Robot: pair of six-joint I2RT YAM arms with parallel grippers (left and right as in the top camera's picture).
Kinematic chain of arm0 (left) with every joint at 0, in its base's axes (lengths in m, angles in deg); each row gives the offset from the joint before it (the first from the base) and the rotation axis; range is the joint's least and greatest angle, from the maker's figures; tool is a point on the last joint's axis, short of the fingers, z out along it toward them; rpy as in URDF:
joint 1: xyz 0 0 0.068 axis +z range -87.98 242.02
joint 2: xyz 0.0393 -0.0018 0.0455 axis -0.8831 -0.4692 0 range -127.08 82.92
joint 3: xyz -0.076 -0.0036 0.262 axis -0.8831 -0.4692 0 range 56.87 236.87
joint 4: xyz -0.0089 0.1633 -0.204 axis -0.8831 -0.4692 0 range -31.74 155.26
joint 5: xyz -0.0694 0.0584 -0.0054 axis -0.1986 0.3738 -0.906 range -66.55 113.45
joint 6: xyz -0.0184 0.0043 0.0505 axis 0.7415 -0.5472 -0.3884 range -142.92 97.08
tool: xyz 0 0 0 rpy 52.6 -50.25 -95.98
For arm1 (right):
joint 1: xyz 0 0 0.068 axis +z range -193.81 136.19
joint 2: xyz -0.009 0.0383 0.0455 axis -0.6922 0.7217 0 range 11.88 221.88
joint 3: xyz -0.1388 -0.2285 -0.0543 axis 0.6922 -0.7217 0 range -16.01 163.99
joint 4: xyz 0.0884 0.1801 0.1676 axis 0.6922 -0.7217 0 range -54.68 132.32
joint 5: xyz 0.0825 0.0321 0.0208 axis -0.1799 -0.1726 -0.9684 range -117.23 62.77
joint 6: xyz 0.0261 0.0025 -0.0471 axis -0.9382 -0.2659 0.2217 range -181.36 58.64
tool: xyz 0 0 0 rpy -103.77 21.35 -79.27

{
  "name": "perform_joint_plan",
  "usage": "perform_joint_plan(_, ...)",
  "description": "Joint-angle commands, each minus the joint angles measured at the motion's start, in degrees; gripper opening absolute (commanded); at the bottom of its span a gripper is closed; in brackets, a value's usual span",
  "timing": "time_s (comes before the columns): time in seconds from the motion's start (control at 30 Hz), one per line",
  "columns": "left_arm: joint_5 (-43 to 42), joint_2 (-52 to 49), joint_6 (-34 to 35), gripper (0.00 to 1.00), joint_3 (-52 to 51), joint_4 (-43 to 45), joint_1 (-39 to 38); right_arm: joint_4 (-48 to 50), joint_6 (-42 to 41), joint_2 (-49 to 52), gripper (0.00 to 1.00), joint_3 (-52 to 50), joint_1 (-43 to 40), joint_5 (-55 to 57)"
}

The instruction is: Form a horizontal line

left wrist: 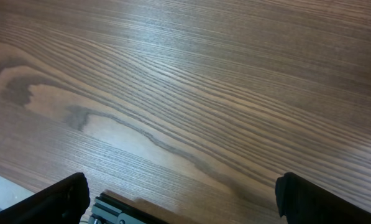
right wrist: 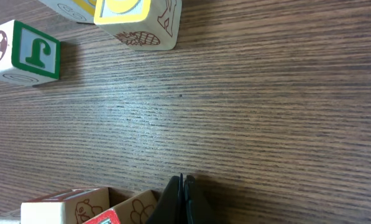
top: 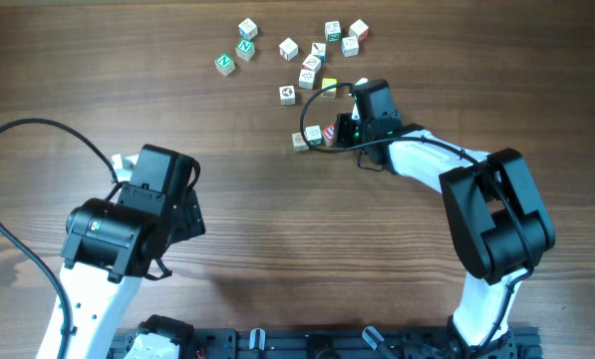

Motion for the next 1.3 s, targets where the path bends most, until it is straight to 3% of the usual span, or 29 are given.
perform_joint_plan(0.0, 0.1, 0.4, 0.9, 1.00, -0.3, 0.1, 0.3, -1.9, -0.3, 0.8, 0.04, -0.3, 0.1, -1.2)
perform_joint_plan(1.27, 0.1, 0.4, 0.9, 1.00, -0.3, 0.1, 0.3, -5.1, -4.8, -0.5, 0.04, -0.3, 2.1, -4.4)
